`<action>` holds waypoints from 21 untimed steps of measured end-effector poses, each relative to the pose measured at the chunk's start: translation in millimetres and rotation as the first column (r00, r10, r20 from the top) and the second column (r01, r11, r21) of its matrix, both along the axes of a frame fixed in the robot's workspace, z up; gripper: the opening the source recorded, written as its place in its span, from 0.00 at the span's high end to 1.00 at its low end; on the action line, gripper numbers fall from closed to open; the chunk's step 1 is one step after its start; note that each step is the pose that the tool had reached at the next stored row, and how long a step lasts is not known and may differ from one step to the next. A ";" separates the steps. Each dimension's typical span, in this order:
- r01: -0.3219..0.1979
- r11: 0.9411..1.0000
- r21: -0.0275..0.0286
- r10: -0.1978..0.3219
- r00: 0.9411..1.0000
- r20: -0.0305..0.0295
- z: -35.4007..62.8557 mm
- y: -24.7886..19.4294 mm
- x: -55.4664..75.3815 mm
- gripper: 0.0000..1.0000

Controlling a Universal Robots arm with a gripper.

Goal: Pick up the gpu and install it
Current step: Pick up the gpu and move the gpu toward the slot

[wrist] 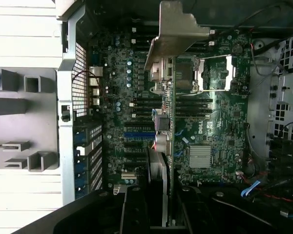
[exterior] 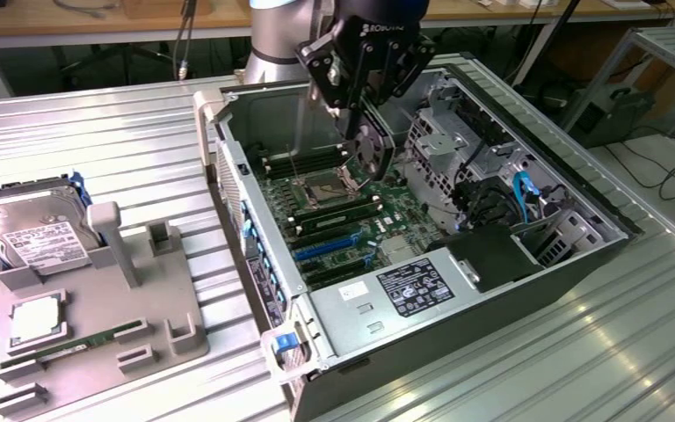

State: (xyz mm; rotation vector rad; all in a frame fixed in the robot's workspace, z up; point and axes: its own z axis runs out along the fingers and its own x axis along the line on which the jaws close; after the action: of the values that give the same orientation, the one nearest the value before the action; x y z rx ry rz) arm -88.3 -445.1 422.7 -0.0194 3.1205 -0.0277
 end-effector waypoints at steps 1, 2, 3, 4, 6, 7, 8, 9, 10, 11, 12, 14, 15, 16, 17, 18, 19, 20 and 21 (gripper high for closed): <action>0.000 1.000 0.000 0.000 1.000 0.000 0.0 0.0 1.1 0.73; 0.000 1.000 0.000 0.000 1.000 0.000 -0.1 0.0 2.1 0.73; 0.000 1.000 0.000 0.000 1.000 0.000 -0.1 0.0 3.1 0.73; 0.000 1.000 0.000 0.000 1.000 0.000 -0.1 0.0 4.6 0.73; 0.000 1.000 0.000 0.000 1.000 0.000 -0.1 0.0 6.6 0.73; 0.000 1.000 0.000 0.000 1.000 0.000 -0.2 0.0 7.6 0.73; 0.000 1.000 -0.001 0.000 1.000 0.000 -0.2 0.0 8.9 0.73; 0.000 1.000 -0.001 0.000 1.000 0.000 -0.2 0.0 10.4 0.73; 0.000 1.000 -0.001 0.000 1.000 0.000 -0.3 0.0 12.6 0.73; 0.000 1.000 -0.001 0.000 1.000 0.000 -0.3 0.0 14.4 0.73; 0.000 1.000 -0.001 0.000 1.000 0.000 -0.4 0.0 16.2 0.73; 0.000 1.000 -0.001 0.000 1.000 0.000 -0.4 0.0 19.6 0.73; 0.000 1.000 -0.001 0.000 1.000 0.000 -0.5 0.0 21.3 0.73; 0.000 1.000 -0.001 0.000 1.000 0.000 -0.5 0.0 22.8 0.73; 0.000 1.000 -0.001 0.000 1.000 0.000 -0.6 0.0 24.4 0.73; 0.000 1.000 -0.001 0.000 1.000 0.000 -0.7 0.0 26.6 0.73; 0.000 1.000 -0.001 0.000 1.000 0.000 -0.8 0.0 29.0 0.73; 0.000 1.000 -0.001 0.000 1.000 0.000 -0.8 0.0 31.2 0.73; 0.000 1.000 -0.001 0.000 1.000 0.000 -1.0 0.0 33.5 0.73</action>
State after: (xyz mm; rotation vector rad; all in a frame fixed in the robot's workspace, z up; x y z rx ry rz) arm -54.7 -445.1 421.8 -0.0195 3.1205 -0.0287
